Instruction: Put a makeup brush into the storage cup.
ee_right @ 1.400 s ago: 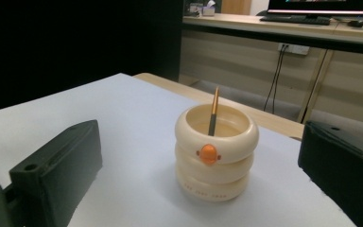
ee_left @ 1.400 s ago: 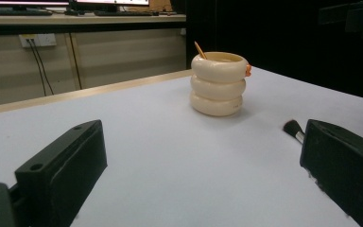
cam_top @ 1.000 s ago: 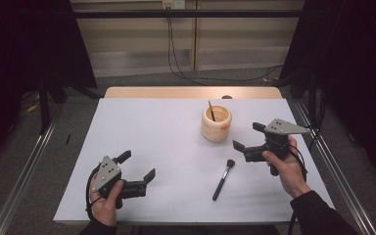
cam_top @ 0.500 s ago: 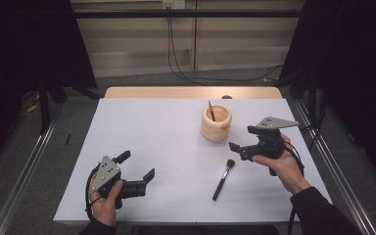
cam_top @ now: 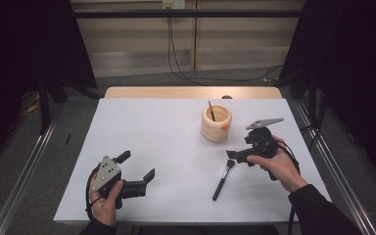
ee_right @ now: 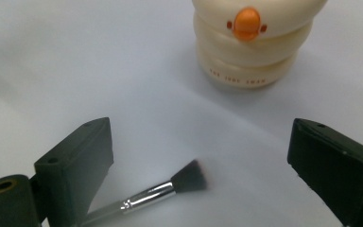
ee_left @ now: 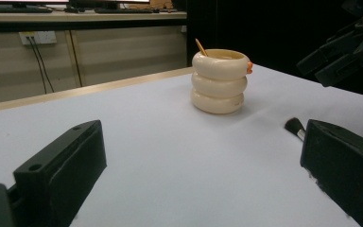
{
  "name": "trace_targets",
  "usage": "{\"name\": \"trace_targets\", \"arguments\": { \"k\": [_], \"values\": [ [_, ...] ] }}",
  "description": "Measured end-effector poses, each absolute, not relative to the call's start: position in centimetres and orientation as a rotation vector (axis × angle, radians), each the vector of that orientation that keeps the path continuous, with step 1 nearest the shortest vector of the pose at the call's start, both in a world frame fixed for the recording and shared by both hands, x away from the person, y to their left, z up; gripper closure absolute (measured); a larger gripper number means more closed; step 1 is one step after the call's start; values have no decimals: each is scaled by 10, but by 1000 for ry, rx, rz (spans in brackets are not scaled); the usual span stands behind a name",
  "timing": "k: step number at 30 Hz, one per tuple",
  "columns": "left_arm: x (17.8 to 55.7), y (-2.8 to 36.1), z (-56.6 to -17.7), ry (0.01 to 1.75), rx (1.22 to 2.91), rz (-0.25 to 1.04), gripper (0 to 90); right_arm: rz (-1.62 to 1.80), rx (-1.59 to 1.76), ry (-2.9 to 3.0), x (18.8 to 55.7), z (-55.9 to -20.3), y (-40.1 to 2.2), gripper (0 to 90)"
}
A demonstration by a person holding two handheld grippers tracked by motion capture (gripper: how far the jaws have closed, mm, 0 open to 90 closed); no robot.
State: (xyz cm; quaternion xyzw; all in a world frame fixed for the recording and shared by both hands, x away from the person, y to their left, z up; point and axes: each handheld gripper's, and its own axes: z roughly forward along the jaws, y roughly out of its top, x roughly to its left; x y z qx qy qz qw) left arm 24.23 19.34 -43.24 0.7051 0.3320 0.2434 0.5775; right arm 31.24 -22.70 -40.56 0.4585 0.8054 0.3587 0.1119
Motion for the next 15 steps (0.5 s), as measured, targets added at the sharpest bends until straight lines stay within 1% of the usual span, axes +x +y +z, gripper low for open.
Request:
{"name": "trace_targets", "arguments": {
  "k": [9,15],
  "values": [
    [243,193,-433,774,1648,561,10,919,1498,2490,320,-410,-220,107],
    [243,193,-433,773,1652,564,9,894,1588,2530,325,-413,-217,115]
  ]
}}
